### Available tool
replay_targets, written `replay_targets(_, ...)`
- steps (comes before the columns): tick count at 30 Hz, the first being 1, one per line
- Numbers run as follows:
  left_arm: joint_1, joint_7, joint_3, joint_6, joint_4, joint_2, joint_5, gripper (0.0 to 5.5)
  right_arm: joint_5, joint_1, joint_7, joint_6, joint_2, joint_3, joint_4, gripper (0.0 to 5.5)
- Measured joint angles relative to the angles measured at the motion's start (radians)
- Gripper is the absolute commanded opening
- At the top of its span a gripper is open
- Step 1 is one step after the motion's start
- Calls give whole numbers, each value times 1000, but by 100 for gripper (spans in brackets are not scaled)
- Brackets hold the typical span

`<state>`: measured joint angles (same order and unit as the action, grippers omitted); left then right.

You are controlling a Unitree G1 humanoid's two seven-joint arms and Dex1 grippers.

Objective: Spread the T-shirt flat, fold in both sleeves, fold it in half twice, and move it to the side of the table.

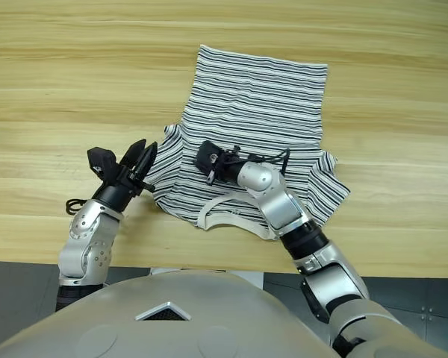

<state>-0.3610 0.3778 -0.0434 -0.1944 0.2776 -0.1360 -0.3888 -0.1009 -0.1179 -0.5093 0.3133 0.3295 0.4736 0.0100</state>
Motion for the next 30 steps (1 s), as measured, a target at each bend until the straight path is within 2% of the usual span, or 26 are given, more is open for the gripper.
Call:
replay_targets(5,-65,-29,82,-116,83,-42,-63,150,233,137,-31,137,39,-267,261,178)
replay_targets(8,-104,-42,100,-163,118,-54,-69,150,425,179,-67,247,29,-385,408,178)
replay_targets(11,-104,-59,111,-198,118,-62,-68,150,536,207,-71,316,29,-459,456,178)
replay_targets(16,-39,-67,105,-233,84,-63,-62,150,525,220,-53,323,35,-420,464,178)
replay_targets(22,118,-80,88,-368,-35,-26,-104,150,498,223,36,273,-15,-444,450,178)
replay_targets(27,314,-71,125,-475,-221,13,-178,228,495,223,51,244,-24,-433,440,185)
replay_targets(30,392,-34,135,-488,-315,14,-195,230,494,222,62,238,-25,-432,440,185)
